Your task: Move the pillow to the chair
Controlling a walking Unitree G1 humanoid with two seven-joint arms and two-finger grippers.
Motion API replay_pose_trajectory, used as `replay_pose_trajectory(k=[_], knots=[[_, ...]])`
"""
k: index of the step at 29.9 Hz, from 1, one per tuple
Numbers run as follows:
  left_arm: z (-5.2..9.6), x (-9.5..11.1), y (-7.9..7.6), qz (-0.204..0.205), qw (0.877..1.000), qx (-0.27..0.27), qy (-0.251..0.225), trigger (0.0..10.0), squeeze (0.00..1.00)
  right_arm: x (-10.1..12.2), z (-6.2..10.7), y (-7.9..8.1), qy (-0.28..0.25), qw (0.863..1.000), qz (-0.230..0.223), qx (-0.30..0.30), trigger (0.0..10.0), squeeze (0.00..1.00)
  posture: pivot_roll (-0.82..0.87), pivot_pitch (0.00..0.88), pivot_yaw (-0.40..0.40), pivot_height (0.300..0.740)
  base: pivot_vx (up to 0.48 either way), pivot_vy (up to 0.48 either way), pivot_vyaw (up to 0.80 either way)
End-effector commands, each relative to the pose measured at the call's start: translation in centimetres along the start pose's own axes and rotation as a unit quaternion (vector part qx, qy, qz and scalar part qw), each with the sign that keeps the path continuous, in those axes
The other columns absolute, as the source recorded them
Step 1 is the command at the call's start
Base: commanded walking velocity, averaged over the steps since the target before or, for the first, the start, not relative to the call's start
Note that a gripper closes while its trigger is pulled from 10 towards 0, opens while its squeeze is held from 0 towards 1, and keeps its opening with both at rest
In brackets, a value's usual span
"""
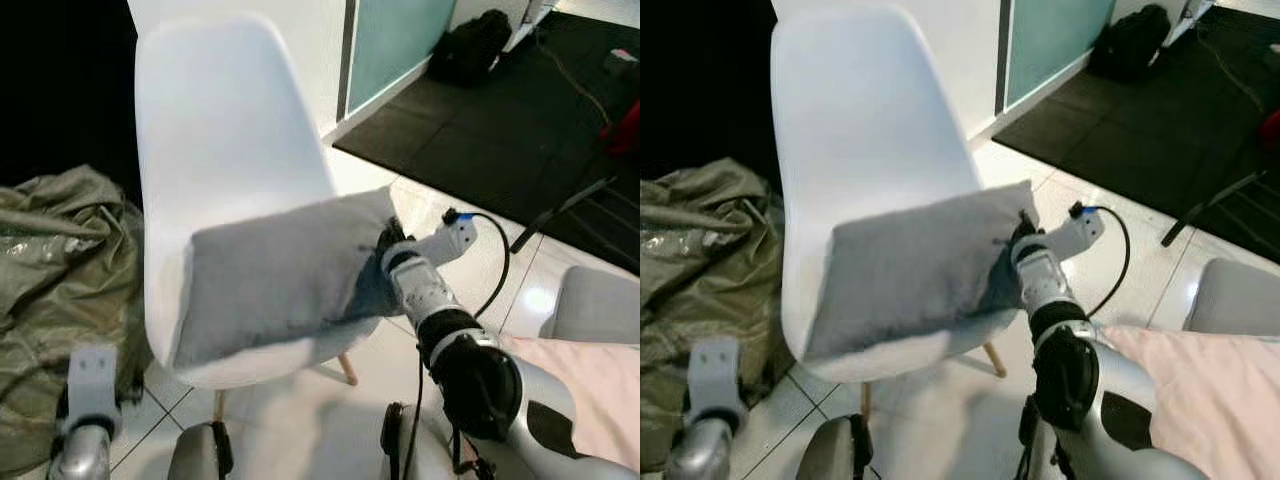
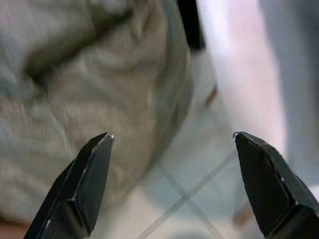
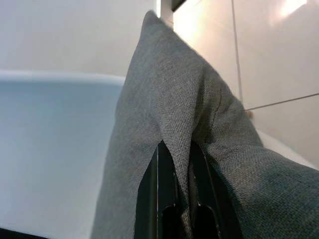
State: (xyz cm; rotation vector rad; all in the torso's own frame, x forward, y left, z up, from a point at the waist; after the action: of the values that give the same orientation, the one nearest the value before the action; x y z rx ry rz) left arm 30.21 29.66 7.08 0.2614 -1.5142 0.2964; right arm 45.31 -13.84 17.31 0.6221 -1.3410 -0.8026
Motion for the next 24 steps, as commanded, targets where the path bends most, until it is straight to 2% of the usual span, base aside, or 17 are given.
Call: replay_pose_trajectory(k=[1,3,4,5,6,8,9,11,14,16,17,18,24], knots=[[-0.2,1.4,0.9,0.010,1.000,0.006,-0.013,10.0,0.00,1.0,-0.1,1.4,-0.023,0.999,-0.018,0.022,10.0,0.00,0.12,0.276,-0.021,0.510,0.000,0.000,0.00],[-1.0,4.6,0.1,0.020,0.998,-0.014,-0.059,10.0,0.00,1.1,-0.2,1.9,-0.025,0.999,-0.024,0.024,10.0,0.00,0.14,0.277,-0.027,0.510,0.000,0.000,0.00],[-1.0,4.6,0.1,0.020,0.998,-0.014,-0.059,10.0,0.00,1.1,-0.2,1.9,-0.025,0.999,-0.024,0.024,10.0,0.00,0.14,0.277,-0.027,0.510,0.000,0.000,0.00],[-1.1,6.0,-0.7,0.026,0.996,-0.030,-0.077,10.0,0.00,1.3,-0.2,2.1,-0.029,0.999,-0.027,0.022,10.0,0.00,0.15,0.280,-0.030,0.510,0.000,0.000,0.00],[-1.1,6.0,-0.7,0.026,0.996,-0.030,-0.077,10.0,0.00,1.3,-0.2,2.1,-0.029,0.999,-0.027,0.022,10.0,0.00,0.15,0.280,-0.030,0.510,0.000,0.000,0.00],[-0.7,7.0,-1.7,0.031,0.995,-0.057,-0.082,10.0,0.00,1.9,-0.2,2.4,-0.039,0.998,-0.042,0.024,10.0,0.00,0.16,0.283,-0.034,0.510,0.000,0.000,0.00],[-0.7,7.0,-1.7,0.031,0.995,-0.057,-0.082,10.0,0.00,1.9,-0.2,2.4,-0.039,0.998,-0.042,0.024,10.0,0.00,0.16,0.283,-0.034,0.510,0.000,0.000,0.00],[-0.1,7.4,-2.7,0.037,0.993,-0.082,-0.078,10.0,0.00,2.6,-0.3,3.0,-0.050,0.996,-0.059,0.033,10.0,0.00,0.16,0.284,-0.040,0.510,0.000,0.000,0.00],[0.3,7.2,-3.1,0.039,0.992,-0.096,-0.066,10.0,0.00,2.9,-0.3,3.6,-0.051,0.996,-0.056,0.045,10.0,0.00,0.16,0.284,-0.041,0.510,0.000,0.000,0.00],[0.4,6.6,-3.1,0.038,0.993,-0.096,-0.057,10.0,0.00,2.5,-0.3,4.0,-0.045,0.997,-0.039,0.056,10.0,0.00,0.15,0.285,-0.041,0.510,0.000,0.000,0.00],[0.6,5.3,-2.7,0.023,0.996,-0.083,-0.033,10.0,0.00,0.8,-0.1,4.3,-0.018,0.997,0.013,0.078,10.0,0.00,0.14,0.288,-0.039,0.510,0.000,0.000,0.00],[0.7,5.0,-2.8,0.021,0.996,-0.079,-0.029,10.0,0.00,0.0,0.0,4.3,-0.007,0.996,0.026,0.086,10.0,1.00,0.13,0.289,-0.040,0.510,0.000,0.000,0.00],[0.6,5.1,-3.3,0.017,0.997,-0.075,-0.028,10.0,0.00,-1.2,0.2,3.9,0.009,0.994,0.055,0.091,10.0,1.00,0.12,0.280,-0.037,0.510,0.000,0.000,0.00]])
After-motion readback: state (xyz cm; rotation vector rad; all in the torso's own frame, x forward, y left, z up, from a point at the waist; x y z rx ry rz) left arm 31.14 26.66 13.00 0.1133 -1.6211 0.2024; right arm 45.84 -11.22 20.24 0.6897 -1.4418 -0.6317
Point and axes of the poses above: a point about 5 cm out from each wrist's last joint towards the gripper, its own z axis pointing back from the gripper into the wrist, its own x axis along the axis of the wrist's last joint, y = z × x, the point moved 4 cm from there along -z, pointing out of the wrist towards the gripper, and after that the axes turned 9 degrees about z, right-handed, at the moved point
